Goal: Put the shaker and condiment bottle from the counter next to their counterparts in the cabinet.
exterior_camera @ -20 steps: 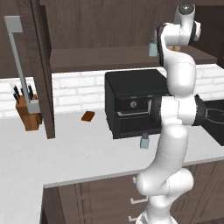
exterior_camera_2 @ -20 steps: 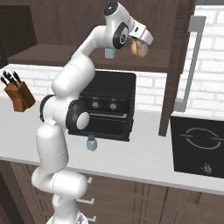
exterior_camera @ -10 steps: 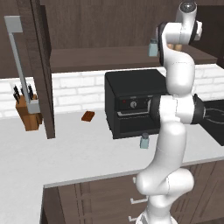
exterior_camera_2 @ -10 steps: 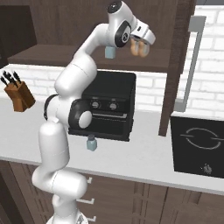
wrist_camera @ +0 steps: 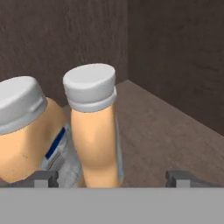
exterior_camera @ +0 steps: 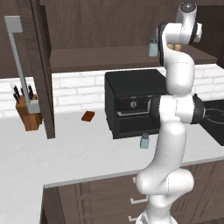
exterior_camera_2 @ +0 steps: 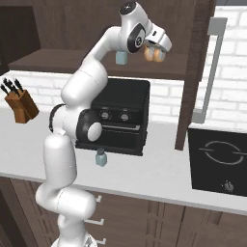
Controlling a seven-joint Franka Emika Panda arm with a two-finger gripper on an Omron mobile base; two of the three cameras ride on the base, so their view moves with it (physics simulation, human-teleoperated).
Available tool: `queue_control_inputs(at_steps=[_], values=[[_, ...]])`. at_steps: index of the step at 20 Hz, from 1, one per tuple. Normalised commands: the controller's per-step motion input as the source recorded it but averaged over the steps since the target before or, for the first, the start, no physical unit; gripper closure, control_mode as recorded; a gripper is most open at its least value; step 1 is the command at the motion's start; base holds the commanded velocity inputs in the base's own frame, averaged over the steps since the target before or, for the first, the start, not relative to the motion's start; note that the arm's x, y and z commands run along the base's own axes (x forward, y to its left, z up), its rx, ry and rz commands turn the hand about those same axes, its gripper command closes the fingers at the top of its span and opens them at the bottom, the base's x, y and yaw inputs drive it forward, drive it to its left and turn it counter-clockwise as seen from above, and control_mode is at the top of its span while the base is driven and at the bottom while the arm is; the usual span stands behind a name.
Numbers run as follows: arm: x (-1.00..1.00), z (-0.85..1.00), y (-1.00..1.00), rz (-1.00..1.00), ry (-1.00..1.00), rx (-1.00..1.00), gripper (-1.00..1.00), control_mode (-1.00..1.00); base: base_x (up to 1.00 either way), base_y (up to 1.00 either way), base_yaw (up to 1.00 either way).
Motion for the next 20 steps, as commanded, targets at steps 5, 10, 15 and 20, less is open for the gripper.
queue_control_inputs(at_steps=[5, 10, 15, 20], values=[[-0.07, -0.10, 0.00, 0.00, 0.02, 0.00, -1.00, -1.00, 0.00, 0.00, 0.00], [-0.30, 0.00, 0.00, 0.00, 0.01, 0.00, -1.00, -1.00, 0.00, 0.00, 0.00], [-0.43, 0.00, 0.00, 0.00, 0.00, 0.00, -1.00, -1.00, 0.00, 0.00, 0.00], [-0.47, -0.17, 0.05, 0.00, 0.00, -0.02, -1.00, -1.00, 0.00, 0.00, 0.00]])
